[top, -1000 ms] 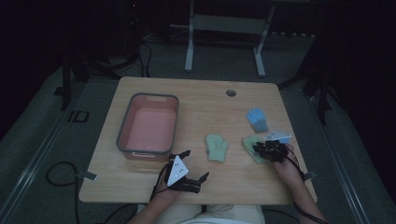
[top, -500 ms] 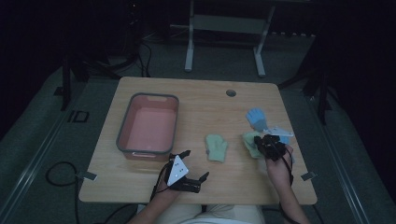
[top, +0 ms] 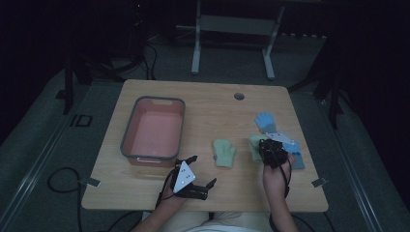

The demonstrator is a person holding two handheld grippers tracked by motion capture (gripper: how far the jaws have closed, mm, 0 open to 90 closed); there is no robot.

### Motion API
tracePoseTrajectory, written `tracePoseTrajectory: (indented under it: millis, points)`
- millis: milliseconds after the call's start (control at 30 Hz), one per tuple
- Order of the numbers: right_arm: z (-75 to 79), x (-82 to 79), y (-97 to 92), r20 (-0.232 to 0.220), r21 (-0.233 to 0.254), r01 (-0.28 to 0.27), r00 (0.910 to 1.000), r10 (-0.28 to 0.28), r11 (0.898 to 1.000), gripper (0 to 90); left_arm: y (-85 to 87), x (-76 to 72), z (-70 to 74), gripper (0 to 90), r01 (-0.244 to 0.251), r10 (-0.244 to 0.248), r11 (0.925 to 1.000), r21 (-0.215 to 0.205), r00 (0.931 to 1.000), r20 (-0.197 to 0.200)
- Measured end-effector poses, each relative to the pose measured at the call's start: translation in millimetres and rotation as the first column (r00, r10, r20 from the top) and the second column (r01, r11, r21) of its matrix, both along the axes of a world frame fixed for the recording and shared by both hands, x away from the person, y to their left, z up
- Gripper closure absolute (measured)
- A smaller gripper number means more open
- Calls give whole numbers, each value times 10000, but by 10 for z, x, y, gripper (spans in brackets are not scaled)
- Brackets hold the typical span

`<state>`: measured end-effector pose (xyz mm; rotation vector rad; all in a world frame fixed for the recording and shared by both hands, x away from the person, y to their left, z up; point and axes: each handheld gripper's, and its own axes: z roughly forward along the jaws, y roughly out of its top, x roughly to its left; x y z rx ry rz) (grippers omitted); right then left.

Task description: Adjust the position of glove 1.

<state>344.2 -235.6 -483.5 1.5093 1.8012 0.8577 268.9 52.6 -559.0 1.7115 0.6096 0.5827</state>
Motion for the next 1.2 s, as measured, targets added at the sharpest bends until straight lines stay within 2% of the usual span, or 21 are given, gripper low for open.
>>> tracePoseTrajectory:
  millis: [133,367,700,867,933,1067,1133,1200]
  points:
    - [-152,27,104,-67,-201,145,9999,-147,9997,878,1,1,0,0,-5,5,10000,-25,10000,-18]
    - [-442,112,153,-527,2,313,9981,-312,9995,877,6,5,0,0,6,-6,10000,-63,10000,-72]
    - [-658,205,145,-696,15,235,9973,-233,9997,868,9,5,-1,0,9,-9,10000,-94,10000,-49]
    - [-662,203,108,-730,88,-66,9973,72,9999,846,7,3,-1,0,13,-13,10000,-91,10000,-49]
    - [-631,203,78,-793,243,-275,9964,294,9993,766,8,4,-1,0,21,-22,9999,-99,10000,-52]
    - [-514,192,-15,-755,365,-966,9922,991,9947,649,9,7,-1,0,30,-30,9999,-96,10000,-62]
    - [-445,188,-72,-668,552,-1444,9867,1479,9880,633,10,6,-1,0,25,-26,9999,-105,10000,-57]
    - [-375,187,-124,-574,464,-1721,9830,1747,9840,616,9,6,-2,0,23,-24,9999,-117,10000,-43]
